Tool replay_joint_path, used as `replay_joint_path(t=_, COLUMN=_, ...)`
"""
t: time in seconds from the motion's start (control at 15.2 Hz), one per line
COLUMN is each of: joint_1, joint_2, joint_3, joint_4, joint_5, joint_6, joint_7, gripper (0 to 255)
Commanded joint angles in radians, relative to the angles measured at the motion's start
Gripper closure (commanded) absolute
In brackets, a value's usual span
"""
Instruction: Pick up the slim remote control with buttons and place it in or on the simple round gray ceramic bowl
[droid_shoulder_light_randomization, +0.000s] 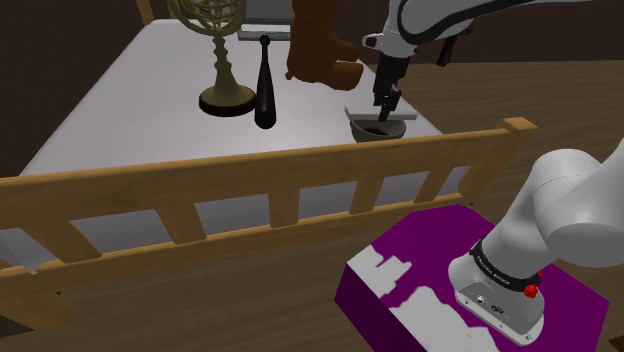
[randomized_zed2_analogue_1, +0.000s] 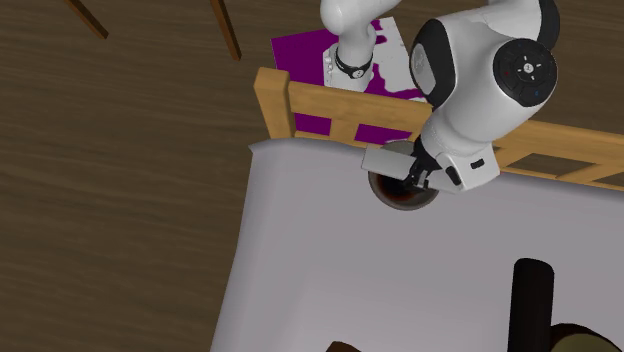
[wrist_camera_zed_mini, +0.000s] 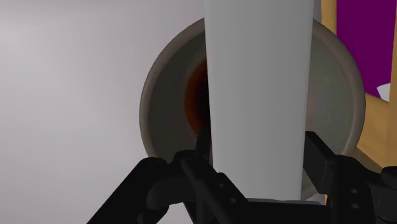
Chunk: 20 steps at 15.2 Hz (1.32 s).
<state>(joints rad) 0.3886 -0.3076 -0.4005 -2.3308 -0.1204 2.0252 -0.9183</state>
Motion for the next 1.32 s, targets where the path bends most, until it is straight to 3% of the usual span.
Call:
replay_joint_path(t=0.0, joint_1=0.001, joint_2=0.012, joint_3=-0.003, joint_4=-0.02, joint_5=0.002, joint_6=0.032, joint_7=-0.001, gripper=255)
replay_joint_path(t=0.59, joint_1=0.001, joint_2=0.02, joint_3=-0.006, joint_4=-0.033, joint_5=0.003, joint_6=0.052, joint_7=-0.003, gripper=255)
replay_joint_path(t=0.66, joint_1=0.001, joint_2=0.019, joint_3=-0.005, joint_4=-0.034, joint_5=0.003, joint_6=0.053, joint_7=-0.003, gripper=0)
replay_joint_path(t=0.99, joint_1=0.001, joint_2=0.02, joint_3=-0.006, joint_4=-0.033, joint_5=0.003, joint_6=0.052, joint_7=-0.003, gripper=0)
replay_joint_path(t=1.25, joint_1=0.001, joint_2=-0.02, joint_3=0.009, joint_4=0.063, joint_5=0.0, joint_6=-0.081, joint_7=0.004, gripper=0)
